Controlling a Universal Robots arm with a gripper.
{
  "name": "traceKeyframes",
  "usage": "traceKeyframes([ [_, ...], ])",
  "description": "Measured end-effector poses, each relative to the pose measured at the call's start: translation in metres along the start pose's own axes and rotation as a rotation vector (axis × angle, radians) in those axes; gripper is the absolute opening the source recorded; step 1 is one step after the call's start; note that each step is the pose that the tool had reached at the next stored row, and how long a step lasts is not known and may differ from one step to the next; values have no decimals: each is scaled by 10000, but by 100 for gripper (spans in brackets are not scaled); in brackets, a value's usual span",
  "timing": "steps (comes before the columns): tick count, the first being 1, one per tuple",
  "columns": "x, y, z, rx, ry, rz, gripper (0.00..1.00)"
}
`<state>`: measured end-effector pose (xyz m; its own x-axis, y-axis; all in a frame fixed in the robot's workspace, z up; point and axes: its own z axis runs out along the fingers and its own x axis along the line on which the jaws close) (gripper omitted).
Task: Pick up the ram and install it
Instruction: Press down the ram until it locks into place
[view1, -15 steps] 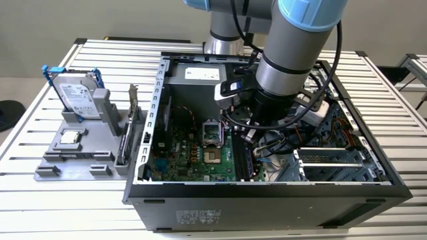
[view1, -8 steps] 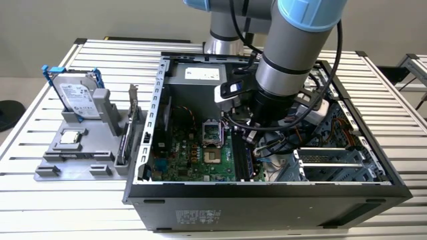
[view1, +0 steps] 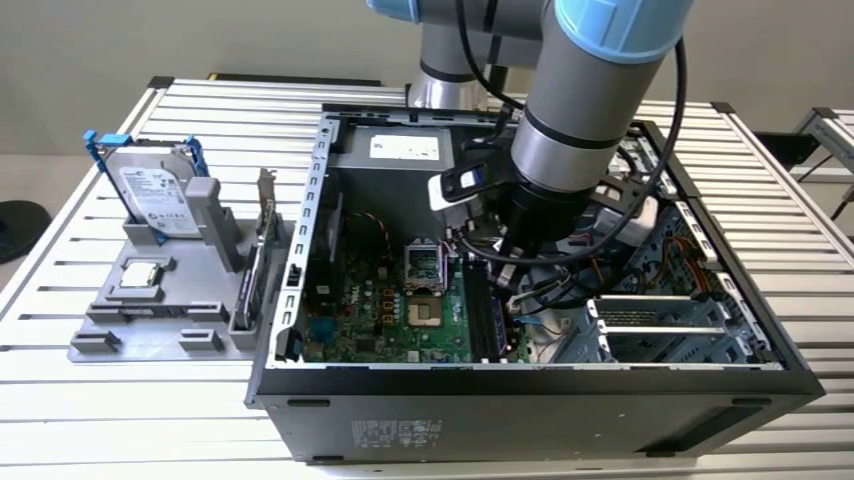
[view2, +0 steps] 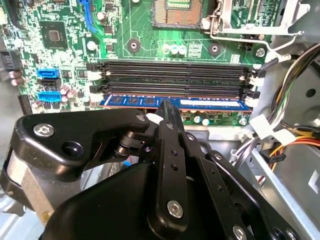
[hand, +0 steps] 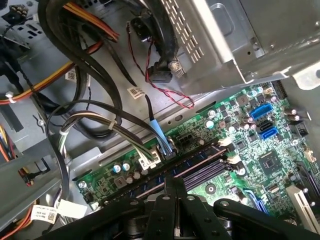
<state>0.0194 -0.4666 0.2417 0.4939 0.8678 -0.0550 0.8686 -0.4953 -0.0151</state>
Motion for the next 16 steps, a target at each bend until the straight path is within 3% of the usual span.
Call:
traceKeyframes([
  [16, 0, 0, 1, -68, -28, -1447, 0],
])
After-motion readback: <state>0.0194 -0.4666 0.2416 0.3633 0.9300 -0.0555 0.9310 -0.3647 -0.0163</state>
